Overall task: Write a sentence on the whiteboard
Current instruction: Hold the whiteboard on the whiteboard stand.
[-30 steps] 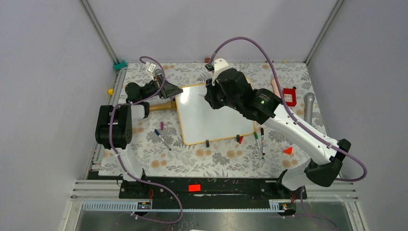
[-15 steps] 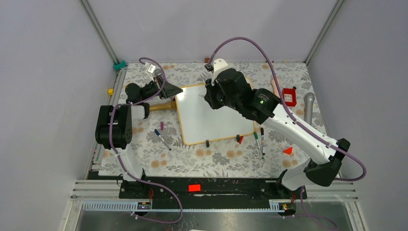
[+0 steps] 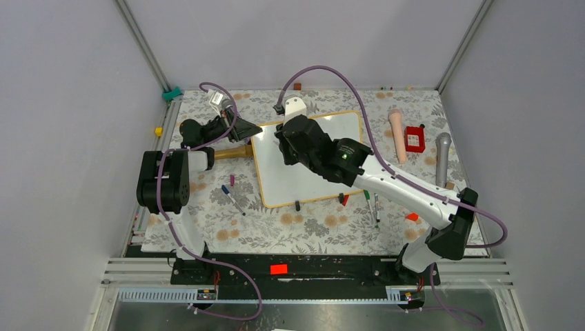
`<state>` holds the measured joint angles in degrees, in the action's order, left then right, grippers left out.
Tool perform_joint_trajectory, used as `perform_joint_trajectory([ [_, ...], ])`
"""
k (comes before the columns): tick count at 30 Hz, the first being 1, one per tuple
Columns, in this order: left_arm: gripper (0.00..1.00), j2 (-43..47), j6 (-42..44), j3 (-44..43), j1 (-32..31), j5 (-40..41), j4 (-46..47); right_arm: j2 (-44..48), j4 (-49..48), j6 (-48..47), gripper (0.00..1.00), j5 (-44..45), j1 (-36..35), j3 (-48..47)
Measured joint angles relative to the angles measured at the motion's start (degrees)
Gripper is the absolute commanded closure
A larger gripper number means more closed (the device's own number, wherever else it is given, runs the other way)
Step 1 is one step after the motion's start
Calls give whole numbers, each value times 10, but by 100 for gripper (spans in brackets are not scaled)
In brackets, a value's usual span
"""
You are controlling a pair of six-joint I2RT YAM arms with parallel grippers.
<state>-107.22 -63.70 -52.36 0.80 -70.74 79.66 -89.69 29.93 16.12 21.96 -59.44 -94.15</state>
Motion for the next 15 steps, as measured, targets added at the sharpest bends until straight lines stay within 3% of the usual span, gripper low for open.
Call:
perform_joint_trajectory([
  [15,100,24,5,20,-6,13,2,-16,-68,-4,100,106,-15,22],
])
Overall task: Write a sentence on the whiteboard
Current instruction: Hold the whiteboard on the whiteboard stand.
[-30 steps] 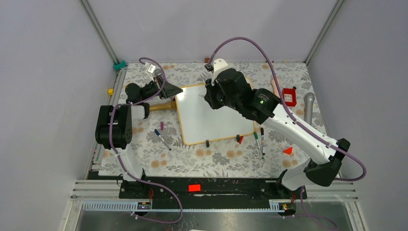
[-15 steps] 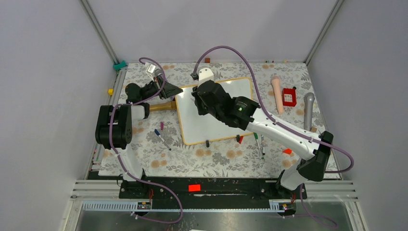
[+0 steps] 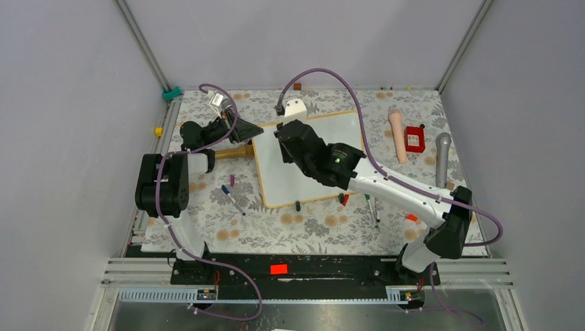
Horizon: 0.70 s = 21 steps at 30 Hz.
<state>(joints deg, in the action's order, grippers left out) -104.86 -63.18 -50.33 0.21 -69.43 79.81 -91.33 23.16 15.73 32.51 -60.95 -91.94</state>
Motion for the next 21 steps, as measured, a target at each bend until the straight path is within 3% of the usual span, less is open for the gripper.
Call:
perform_joint_trajectory([
  [21,100,0,-5,-1,-8,6,0,2,-37,-39,100,-33,-1,11],
])
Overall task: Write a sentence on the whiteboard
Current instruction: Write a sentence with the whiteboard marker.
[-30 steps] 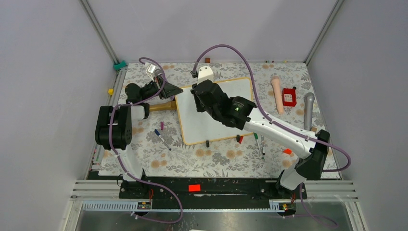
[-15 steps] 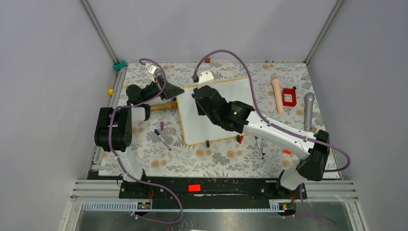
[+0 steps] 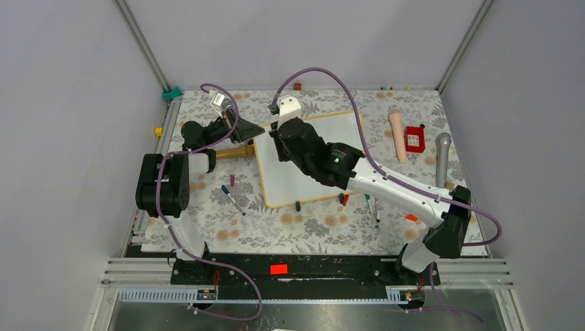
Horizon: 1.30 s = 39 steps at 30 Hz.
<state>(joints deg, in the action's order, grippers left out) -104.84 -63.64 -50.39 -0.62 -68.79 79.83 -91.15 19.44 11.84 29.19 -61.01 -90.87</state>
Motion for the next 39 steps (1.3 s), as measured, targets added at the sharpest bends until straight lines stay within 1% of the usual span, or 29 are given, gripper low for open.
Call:
perform_joint_trajectory([
  [10,100,0,0,0,0,0,0,-46,0,5,100,-6,0,-37],
  [20,100,0,0,0,0,0,0,-63,21,31,100,-16,14,-59],
  [21,100,0,0,0,0,0,0,-64,21,32,99,-17,16,-60],
  [22,100,0,0,0,0,0,0,-66,21,33,100,-17,17,-60],
  [39,100,0,0,0,0,0,0,-89,32,45,100,-17,28,-64],
])
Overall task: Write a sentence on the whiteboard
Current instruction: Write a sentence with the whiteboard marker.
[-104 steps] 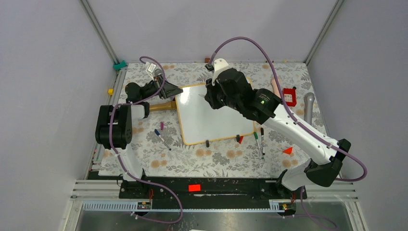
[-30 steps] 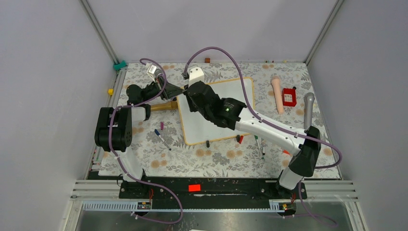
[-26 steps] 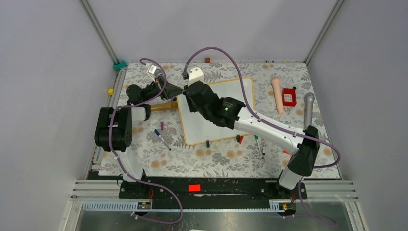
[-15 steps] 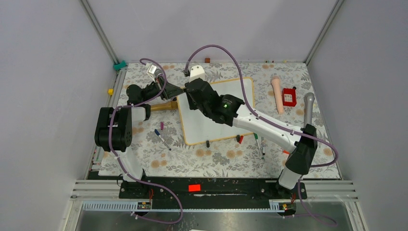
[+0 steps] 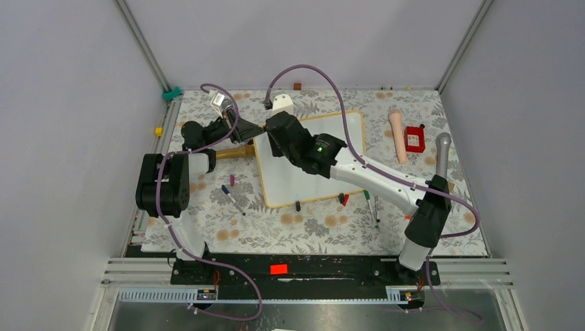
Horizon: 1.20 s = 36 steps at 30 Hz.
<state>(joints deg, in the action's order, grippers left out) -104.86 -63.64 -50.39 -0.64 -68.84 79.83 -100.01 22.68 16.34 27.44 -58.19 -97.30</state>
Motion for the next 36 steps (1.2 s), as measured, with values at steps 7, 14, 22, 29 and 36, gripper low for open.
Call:
perform_joint_trajectory([
  [7,100,0,0,0,0,0,0,-5,2,0,100,0,7,-1],
  [14,100,0,0,0,0,0,0,-10,2,0,100,0,8,-2],
  [22,100,0,0,0,0,0,0,-14,2,0,100,1,9,-2],
  [29,100,0,2,0,0,-1,0,-14,2,3,100,1,9,3],
  [36,100,0,5,0,0,1,-6,-13,1,15,100,0,8,17],
])
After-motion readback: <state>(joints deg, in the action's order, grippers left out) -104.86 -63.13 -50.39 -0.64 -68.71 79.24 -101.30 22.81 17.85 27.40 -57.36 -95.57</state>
